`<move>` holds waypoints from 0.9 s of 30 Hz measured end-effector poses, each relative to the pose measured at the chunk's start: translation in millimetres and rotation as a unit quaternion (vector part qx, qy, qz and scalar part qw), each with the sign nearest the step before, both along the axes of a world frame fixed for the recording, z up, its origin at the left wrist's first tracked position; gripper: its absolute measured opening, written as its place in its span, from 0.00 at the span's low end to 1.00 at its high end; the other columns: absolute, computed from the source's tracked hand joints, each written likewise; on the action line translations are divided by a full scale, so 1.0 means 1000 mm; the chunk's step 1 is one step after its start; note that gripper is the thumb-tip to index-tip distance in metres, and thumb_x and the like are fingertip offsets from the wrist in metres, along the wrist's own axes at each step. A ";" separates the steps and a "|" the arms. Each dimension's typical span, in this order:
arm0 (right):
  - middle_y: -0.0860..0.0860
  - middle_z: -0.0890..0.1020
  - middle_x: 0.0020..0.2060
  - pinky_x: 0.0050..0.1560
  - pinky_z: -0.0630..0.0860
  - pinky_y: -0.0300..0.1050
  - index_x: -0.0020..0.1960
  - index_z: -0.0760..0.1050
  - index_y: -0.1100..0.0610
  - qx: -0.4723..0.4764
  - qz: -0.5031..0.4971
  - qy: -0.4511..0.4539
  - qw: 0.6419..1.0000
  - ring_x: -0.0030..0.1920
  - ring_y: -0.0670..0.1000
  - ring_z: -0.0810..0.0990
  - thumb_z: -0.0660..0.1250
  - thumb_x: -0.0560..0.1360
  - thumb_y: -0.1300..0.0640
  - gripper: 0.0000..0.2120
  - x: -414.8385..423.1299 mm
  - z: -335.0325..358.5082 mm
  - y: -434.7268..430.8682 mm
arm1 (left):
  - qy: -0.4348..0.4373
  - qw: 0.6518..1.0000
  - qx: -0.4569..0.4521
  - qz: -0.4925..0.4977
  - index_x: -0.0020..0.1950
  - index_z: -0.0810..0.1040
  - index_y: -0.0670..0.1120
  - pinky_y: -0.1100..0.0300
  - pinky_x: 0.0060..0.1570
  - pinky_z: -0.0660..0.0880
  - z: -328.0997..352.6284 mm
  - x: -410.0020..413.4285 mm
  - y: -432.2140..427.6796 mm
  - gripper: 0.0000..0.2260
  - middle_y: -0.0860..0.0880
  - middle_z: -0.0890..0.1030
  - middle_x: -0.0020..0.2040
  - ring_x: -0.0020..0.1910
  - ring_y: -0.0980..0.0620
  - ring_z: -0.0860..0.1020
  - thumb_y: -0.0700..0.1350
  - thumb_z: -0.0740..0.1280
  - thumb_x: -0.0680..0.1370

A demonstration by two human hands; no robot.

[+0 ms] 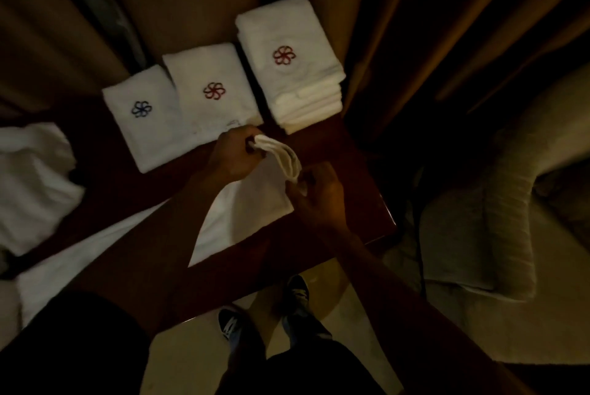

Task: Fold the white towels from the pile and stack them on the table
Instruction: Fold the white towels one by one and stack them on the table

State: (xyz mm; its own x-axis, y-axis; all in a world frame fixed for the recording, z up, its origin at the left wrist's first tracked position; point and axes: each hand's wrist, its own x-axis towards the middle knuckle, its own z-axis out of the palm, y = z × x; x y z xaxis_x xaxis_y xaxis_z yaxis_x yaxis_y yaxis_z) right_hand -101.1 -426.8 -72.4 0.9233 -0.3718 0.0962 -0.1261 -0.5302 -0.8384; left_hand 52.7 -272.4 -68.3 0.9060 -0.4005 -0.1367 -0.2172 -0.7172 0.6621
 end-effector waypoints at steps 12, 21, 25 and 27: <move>0.51 0.80 0.47 0.47 0.79 0.47 0.45 0.78 0.56 -0.135 0.205 -0.016 0.969 0.52 0.53 0.78 0.75 0.70 0.58 0.08 -0.003 -0.016 0.122 | -0.054 0.996 0.071 0.018 0.59 0.83 0.48 0.51 0.55 0.76 0.011 -0.042 0.153 0.15 0.44 0.82 0.56 0.56 0.43 0.80 0.48 0.66 0.74; 0.49 0.79 0.43 0.43 0.76 0.46 0.47 0.75 0.56 -0.138 0.143 0.017 0.980 0.45 0.50 0.77 0.73 0.72 0.57 0.08 -0.005 -0.018 0.121 | -0.053 0.997 0.051 0.028 0.59 0.81 0.54 0.47 0.54 0.78 -0.023 -0.042 0.145 0.13 0.47 0.82 0.58 0.56 0.45 0.80 0.49 0.67 0.76; 0.47 0.76 0.37 0.39 0.73 0.42 0.43 0.73 0.54 -0.050 0.018 0.012 0.999 0.38 0.48 0.76 0.71 0.74 0.56 0.07 0.004 -0.009 0.090 | -0.067 0.998 0.002 0.019 0.56 0.81 0.52 0.50 0.50 0.78 -0.027 -0.029 0.110 0.12 0.49 0.82 0.51 0.50 0.48 0.80 0.53 0.67 0.75; 0.47 0.77 0.35 0.36 0.73 0.43 0.42 0.72 0.53 -0.014 -0.057 0.028 0.998 0.36 0.47 0.77 0.70 0.76 0.54 0.08 0.011 -0.003 0.071 | -0.069 0.997 -0.016 0.024 0.58 0.80 0.51 0.52 0.53 0.77 -0.027 -0.021 0.087 0.14 0.49 0.83 0.53 0.52 0.48 0.80 0.54 0.67 0.75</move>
State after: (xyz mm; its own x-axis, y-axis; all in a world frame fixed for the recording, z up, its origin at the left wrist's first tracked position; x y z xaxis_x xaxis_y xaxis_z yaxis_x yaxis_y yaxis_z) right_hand -90.4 -355.3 -75.6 0.8790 -0.4734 0.0575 -0.2335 -0.5323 -0.8137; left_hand 31.5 -185.1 -95.0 0.9336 -0.3583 0.0029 -0.2740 -0.7085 0.6503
